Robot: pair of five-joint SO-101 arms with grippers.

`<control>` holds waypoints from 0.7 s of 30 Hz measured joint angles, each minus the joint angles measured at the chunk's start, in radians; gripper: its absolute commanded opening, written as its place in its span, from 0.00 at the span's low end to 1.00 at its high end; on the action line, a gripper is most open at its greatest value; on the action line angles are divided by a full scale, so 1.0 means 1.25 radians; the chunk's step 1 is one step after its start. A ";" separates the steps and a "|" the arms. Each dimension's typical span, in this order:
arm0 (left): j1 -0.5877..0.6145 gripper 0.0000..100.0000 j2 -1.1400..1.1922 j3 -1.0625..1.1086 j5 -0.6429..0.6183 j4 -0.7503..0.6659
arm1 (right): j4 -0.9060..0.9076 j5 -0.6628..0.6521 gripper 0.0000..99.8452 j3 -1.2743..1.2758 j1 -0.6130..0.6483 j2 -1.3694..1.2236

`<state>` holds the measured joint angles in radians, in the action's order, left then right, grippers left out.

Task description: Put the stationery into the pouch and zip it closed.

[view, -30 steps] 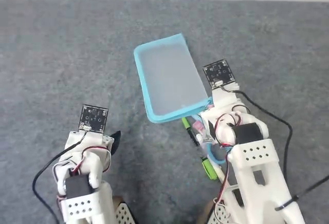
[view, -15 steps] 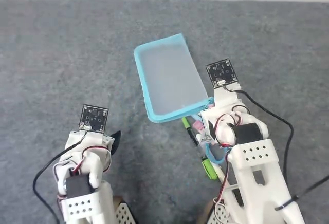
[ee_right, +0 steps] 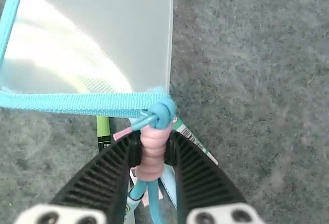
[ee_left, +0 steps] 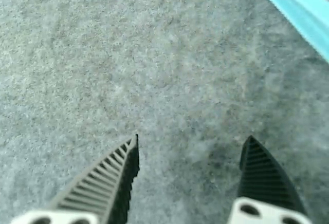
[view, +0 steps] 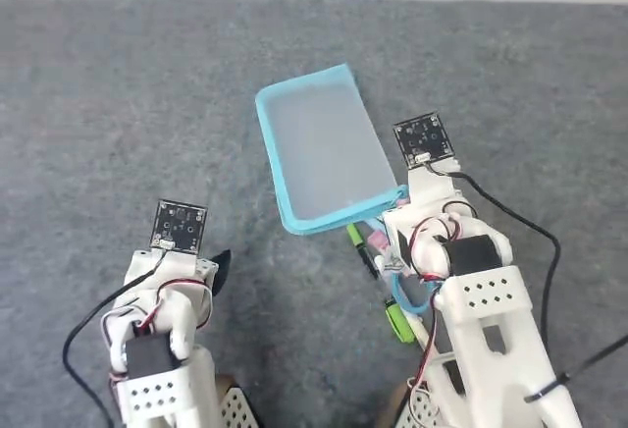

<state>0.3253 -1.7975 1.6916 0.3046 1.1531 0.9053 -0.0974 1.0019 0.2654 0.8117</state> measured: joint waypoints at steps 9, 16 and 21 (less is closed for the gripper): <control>0.000 0.30 0.000 0.000 0.000 0.000 | 0.000 0.000 0.01 0.000 0.000 0.000; 0.000 0.28 0.000 0.000 0.000 0.000 | 0.000 0.000 0.01 0.000 0.000 0.000; 0.000 0.19 0.000 0.000 0.000 0.000 | 0.000 0.000 0.01 0.000 0.000 0.000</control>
<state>0.3253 -1.7975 1.6916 0.3046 1.1531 0.9053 -0.0974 1.0019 0.2654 0.8117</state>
